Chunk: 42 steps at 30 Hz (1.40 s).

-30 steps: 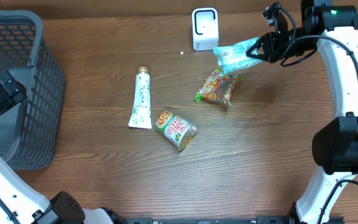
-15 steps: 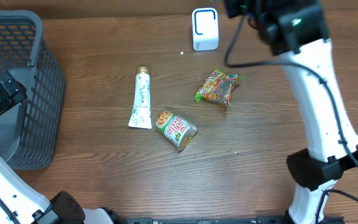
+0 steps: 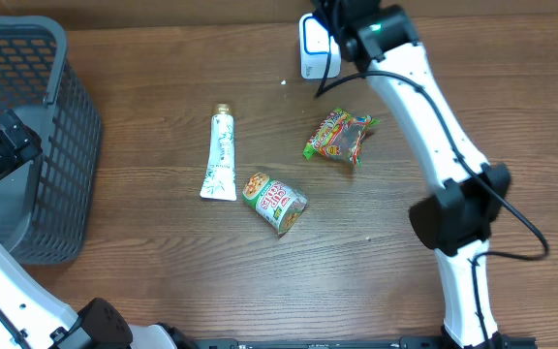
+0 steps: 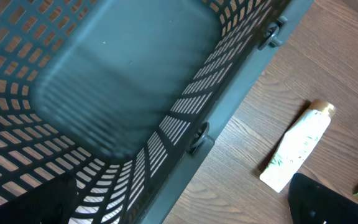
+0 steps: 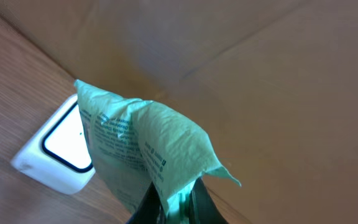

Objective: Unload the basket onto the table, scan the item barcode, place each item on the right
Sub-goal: 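Hold the wipes pack barcode in front of the scanner window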

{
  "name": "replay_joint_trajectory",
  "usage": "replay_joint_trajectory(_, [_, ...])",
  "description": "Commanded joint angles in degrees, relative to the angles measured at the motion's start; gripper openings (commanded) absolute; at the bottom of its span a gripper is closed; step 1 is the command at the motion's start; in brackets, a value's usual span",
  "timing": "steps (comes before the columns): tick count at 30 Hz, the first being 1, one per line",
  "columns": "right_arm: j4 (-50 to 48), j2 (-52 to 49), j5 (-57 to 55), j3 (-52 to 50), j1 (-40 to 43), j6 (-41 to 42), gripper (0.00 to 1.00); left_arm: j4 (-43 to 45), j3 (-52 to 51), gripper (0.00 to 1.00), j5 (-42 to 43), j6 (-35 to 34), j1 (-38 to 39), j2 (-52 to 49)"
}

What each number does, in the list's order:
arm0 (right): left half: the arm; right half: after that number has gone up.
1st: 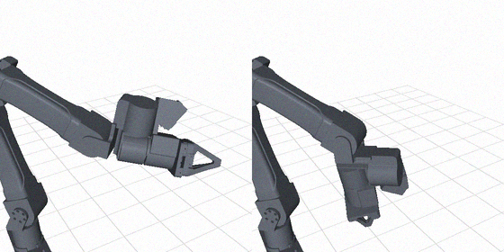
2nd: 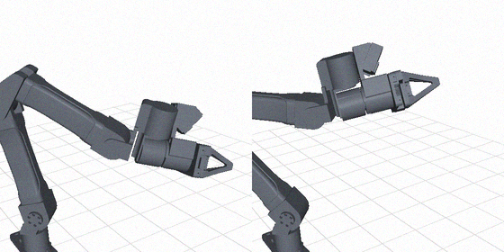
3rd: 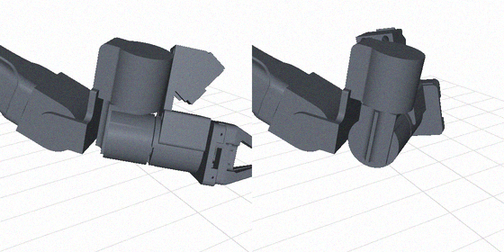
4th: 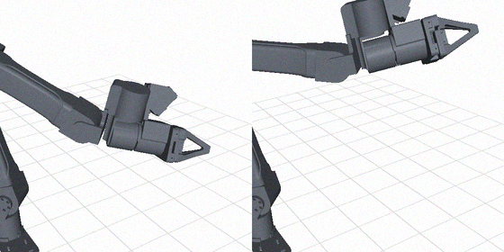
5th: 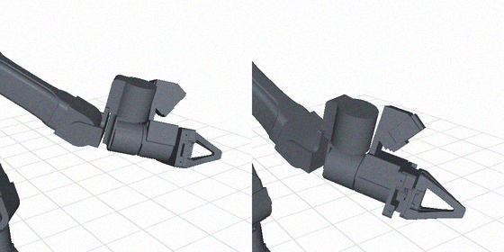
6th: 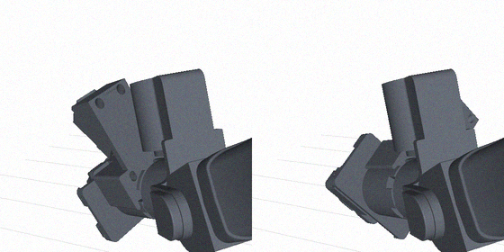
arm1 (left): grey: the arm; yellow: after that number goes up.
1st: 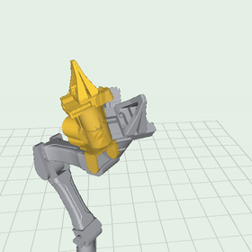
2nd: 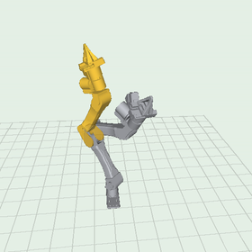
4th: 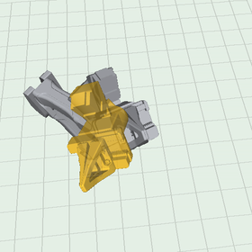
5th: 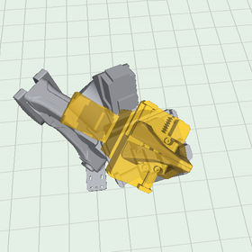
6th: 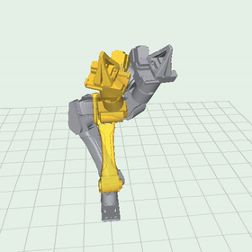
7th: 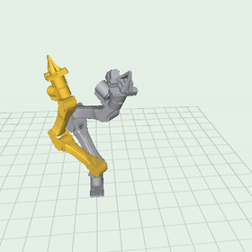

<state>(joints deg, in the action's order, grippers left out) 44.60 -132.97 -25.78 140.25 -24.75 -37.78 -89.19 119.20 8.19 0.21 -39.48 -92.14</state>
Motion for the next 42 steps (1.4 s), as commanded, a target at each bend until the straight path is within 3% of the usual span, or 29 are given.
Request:
replay_joint_trajectory(1, [-6.4,-1.9,-6.5,0.6,0.0,-4.8,0.04,0.1,0.1,0.99,0.2,0.9,-0.2,0.1])
replay_joint_trajectory(8, [-10.8,-6.0,-5.5,0.6,0.0,-10.5,0.04,0.1,0.1,1.00,0.3,0.9,-0.2,0.1])
replay_joint_trajectory(26, [-12.5,-11.8,-5.5,0.6,0.8,-10.5,0.04,0.1,0.1,0.99,0.3,0.9,-0.2,0.1])
replay_joint_trajectory(29, [-13.9,-11.8,-7.3,0.6,0.8,-13.4,0.04,0.0,0.1,1.00,0.3,0.9,-0.2,0.1])
replay_joint_trajectory(42, [-10.3,-11.8,-10.4,0.6,0.8,-14.8,0.04,0.1,0.1,0.99,0.3,0.9,-0.2,0.1])
